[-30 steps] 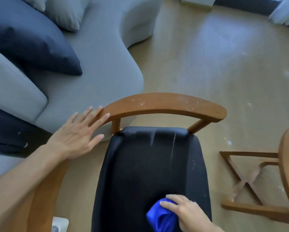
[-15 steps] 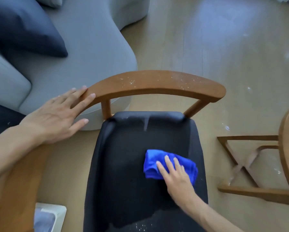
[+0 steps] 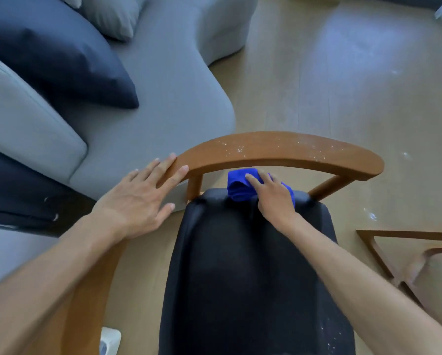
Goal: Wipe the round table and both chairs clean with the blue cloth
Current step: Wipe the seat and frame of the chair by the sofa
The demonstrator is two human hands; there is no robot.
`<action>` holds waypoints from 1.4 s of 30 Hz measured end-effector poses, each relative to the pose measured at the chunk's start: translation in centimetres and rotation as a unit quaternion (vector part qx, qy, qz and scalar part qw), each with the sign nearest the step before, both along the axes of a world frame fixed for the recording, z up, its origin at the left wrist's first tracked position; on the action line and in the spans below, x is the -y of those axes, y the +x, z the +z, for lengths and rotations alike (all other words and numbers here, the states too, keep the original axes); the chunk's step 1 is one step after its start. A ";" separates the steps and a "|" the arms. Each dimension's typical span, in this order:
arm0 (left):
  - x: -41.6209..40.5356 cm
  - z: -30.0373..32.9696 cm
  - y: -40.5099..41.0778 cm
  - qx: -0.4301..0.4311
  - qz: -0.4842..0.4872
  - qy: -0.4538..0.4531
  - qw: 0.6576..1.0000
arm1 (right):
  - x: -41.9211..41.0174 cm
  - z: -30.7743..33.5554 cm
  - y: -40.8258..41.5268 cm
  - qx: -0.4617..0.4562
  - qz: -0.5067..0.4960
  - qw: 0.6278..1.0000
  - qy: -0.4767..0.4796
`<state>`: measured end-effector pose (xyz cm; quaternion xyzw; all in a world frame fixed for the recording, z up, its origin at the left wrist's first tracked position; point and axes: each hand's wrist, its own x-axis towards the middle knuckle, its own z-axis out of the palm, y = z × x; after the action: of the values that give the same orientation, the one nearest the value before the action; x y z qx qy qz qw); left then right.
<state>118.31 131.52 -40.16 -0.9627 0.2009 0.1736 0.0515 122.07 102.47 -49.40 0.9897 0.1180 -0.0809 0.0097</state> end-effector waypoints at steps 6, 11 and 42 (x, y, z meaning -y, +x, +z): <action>-0.8 -0.7 0.5 0.014 -0.001 -0.012 1.000 | -5.8 -2.9 -7.1 0.007 0.001 0.997 -0.083; -0.8 -1.1 0.0 0.001 0.009 -0.014 1.000 | -4.3 -1.0 -25.0 -0.229 0.118 0.966 0.005; -1.8 -0.7 -0.8 0.022 0.012 0.001 1.000 | 3.8 3.1 -24.5 -0.372 0.230 0.895 0.086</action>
<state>117.51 133.32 -40.88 -0.9686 0.1880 0.1532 0.0548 97.59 98.71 -46.31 0.8296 0.3433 -0.4285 -0.1016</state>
